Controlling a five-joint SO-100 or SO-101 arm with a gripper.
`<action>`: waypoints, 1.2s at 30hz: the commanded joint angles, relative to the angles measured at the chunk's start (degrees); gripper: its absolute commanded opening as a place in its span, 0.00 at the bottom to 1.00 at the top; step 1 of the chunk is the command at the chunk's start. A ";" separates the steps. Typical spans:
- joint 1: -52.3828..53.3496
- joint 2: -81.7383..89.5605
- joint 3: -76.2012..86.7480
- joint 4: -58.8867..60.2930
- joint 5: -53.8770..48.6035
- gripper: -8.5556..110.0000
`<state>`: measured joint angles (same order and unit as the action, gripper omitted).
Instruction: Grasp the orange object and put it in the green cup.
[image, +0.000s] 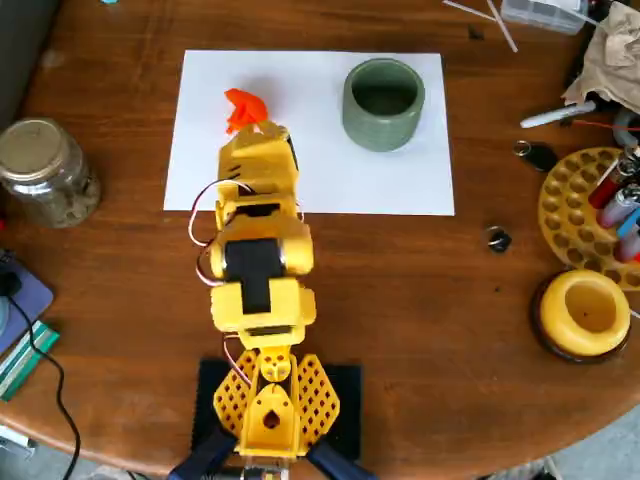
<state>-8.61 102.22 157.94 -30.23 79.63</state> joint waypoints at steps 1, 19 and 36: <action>0.53 -4.57 -4.22 -3.60 0.09 0.07; -0.70 -15.64 -14.85 -3.60 0.79 0.19; -2.90 -19.25 -16.44 -4.57 0.79 0.19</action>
<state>-11.43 83.23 143.70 -34.01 79.98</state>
